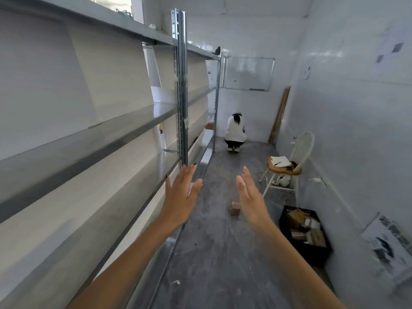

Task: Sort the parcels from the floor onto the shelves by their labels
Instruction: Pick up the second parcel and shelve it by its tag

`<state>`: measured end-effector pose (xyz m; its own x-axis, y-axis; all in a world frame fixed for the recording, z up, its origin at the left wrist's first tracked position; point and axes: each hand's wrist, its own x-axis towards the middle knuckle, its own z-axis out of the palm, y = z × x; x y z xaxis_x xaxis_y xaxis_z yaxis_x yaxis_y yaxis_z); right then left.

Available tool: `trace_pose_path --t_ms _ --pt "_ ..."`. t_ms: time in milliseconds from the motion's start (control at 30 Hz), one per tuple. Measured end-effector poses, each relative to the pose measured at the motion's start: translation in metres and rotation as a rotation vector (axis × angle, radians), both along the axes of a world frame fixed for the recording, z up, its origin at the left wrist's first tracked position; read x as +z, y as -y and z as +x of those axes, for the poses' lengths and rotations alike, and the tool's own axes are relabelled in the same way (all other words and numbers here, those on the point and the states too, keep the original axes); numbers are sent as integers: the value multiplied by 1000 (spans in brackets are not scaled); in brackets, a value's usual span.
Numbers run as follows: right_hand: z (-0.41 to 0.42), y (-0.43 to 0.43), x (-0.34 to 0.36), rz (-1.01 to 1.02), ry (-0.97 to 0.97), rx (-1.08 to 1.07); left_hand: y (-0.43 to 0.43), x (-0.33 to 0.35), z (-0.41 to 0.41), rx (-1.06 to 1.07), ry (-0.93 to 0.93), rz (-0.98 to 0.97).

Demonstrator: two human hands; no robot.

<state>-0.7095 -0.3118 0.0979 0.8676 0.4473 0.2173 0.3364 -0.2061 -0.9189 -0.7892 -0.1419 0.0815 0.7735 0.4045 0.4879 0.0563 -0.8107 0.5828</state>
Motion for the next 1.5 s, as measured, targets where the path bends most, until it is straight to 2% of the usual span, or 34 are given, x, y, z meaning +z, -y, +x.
trace_pose_path --t_ms 467,1067,1500 --pt "71 7 2 -9 20 -97 0 6 87 -98 -37 -30" --pt "233 38 7 2 -10 -88 36 23 249 -107 -48 -62" --pt "316 42 -23 -24 -80 -103 39 -21 338 -125 -123 -81"
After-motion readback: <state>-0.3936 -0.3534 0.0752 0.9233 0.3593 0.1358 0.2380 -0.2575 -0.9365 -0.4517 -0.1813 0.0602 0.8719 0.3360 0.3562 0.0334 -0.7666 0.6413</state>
